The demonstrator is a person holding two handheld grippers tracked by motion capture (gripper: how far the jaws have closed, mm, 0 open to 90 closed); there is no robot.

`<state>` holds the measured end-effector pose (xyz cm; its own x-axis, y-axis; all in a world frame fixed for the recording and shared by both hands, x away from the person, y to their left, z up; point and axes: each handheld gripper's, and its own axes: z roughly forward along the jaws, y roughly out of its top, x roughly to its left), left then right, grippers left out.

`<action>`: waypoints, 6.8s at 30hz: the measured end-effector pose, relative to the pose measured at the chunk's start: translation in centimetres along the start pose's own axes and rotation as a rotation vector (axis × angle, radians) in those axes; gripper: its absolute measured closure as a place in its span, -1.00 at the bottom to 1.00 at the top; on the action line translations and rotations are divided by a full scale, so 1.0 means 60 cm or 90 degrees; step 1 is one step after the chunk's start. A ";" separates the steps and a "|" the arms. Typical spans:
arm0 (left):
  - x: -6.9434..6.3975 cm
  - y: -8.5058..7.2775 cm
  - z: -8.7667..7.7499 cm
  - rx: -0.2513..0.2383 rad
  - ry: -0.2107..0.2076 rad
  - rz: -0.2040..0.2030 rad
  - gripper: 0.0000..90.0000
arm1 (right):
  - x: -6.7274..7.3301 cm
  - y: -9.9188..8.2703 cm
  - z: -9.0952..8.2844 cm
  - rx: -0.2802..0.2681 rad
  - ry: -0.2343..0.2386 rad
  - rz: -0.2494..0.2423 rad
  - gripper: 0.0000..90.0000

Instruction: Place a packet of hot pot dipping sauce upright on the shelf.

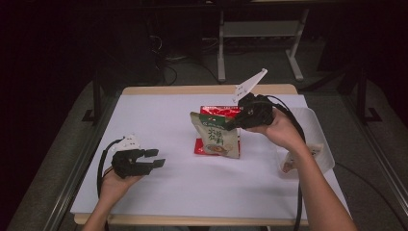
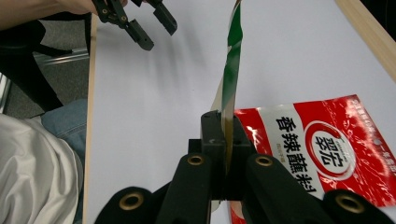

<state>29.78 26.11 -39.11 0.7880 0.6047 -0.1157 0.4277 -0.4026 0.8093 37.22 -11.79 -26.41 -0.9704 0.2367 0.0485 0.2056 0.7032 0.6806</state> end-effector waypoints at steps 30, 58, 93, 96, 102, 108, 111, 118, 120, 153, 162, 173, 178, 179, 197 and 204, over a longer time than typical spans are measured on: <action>-0.001 -0.022 0.019 0.011 0.022 -0.002 -0.25 | -0.043 -0.032 -0.101 -0.001 -0.031 0.036 1.00; 0.004 -0.030 0.029 0.024 0.032 -0.008 -0.36 | -0.108 -0.107 -0.188 -0.018 -0.077 0.106 1.00; 0.018 -0.041 0.024 0.026 0.040 -0.026 -0.40 | -0.199 -0.181 -0.207 0.009 -0.143 0.213 1.00; 0.019 -0.042 0.024 0.029 0.040 -0.026 -0.40 | -0.206 -0.192 -0.200 0.014 -0.145 0.217 1.00; 0.019 -0.042 0.025 0.030 0.039 -0.026 -0.41 | -0.217 -0.218 -0.191 0.017 -0.151 0.249 0.99; 0.017 -0.042 0.027 0.030 0.036 -0.027 -0.41 | -0.221 -0.238 -0.196 0.002 -0.157 0.275 0.96; 0.016 -0.042 0.028 0.033 0.035 -0.026 -0.41 | -0.221 -0.247 -0.199 0.004 -0.172 0.291 0.91; 0.014 -0.041 0.032 0.034 0.029 -0.026 -0.42 | -0.221 -0.270 -0.209 0.002 -0.208 0.330 0.72; 0.013 -0.041 0.033 0.035 0.027 -0.025 -0.42 | -0.221 -0.273 -0.211 0.002 -0.218 0.328 0.66; 0.009 -0.039 0.035 0.036 0.019 -0.029 -0.45 | -0.184 -0.231 -0.219 -0.047 -0.201 0.303 0.39; 0.008 -0.039 0.037 0.038 0.013 -0.023 -0.45 | -0.165 -0.215 -0.211 -0.048 -0.197 0.293 0.36; 0.005 -0.038 0.039 0.046 0.006 -0.010 -0.46 | -0.132 -0.200 -0.189 -0.041 -0.187 0.279 0.28; 0.006 -0.038 0.038 0.046 0.007 -0.014 -0.47 | -0.121 -0.189 -0.180 -0.042 -0.183 0.263 0.23; 0.006 -0.038 0.038 0.046 0.008 -0.013 -0.47 | -0.118 -0.185 -0.179 -0.040 -0.182 0.267 0.22; 0.004 -0.039 0.036 0.042 0.014 -0.014 -0.48 | -0.094 -0.158 -0.161 -0.038 -0.161 0.242 0.12; 0.002 -0.039 0.035 0.045 0.015 -0.007 -0.48 | -0.082 -0.144 -0.158 -0.035 -0.158 0.234 0.07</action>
<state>29.81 25.70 -42.25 0.7729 0.6248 -0.1105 0.4670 -0.4423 0.7657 39.02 -25.36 -25.62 -0.7730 0.6226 0.1217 0.5171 0.5073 0.6893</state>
